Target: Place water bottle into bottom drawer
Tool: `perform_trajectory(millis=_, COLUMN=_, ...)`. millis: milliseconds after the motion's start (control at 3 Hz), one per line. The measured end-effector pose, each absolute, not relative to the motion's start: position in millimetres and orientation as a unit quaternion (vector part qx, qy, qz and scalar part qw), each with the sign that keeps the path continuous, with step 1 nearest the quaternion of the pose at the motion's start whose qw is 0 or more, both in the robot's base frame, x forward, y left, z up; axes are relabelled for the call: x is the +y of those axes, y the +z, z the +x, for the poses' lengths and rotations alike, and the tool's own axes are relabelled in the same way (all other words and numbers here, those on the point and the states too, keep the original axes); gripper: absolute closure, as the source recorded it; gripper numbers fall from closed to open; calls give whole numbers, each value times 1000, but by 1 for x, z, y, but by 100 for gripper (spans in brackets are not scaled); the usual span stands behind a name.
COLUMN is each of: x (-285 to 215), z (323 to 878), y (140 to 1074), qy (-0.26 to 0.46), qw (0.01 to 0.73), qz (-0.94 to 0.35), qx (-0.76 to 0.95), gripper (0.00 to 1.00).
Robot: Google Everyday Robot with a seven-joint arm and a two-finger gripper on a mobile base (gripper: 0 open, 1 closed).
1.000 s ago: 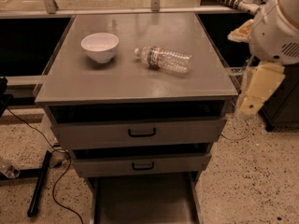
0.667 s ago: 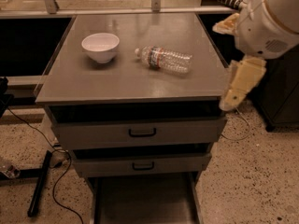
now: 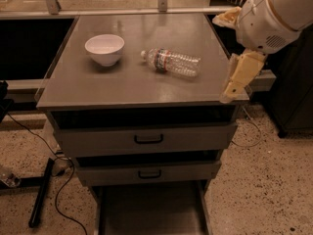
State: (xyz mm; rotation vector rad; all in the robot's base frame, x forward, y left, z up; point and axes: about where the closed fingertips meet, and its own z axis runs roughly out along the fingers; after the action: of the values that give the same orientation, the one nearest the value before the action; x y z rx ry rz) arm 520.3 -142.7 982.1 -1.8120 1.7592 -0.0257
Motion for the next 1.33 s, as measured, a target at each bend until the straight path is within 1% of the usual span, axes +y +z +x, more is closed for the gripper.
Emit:
perform_trajectory(millis=333, x=-145, z=546, y=977, qy=-10, qw=324, qz=-680, qx=657, gripper=0)
perform_trajectory(millis=667, x=-149, z=593, y=977, qy=-6, qw=351, qz=-668, qx=656, gripper=0)
perform_trajectory(millis=1000, x=-150, z=625, y=982, qy=-2, qw=374, qz=-657, qx=654, gripper=0)
perform_trajectory(millis=1333, x=-147, z=643, y=972, qy=25, qw=384, qz=-649, qx=657, gripper=0)
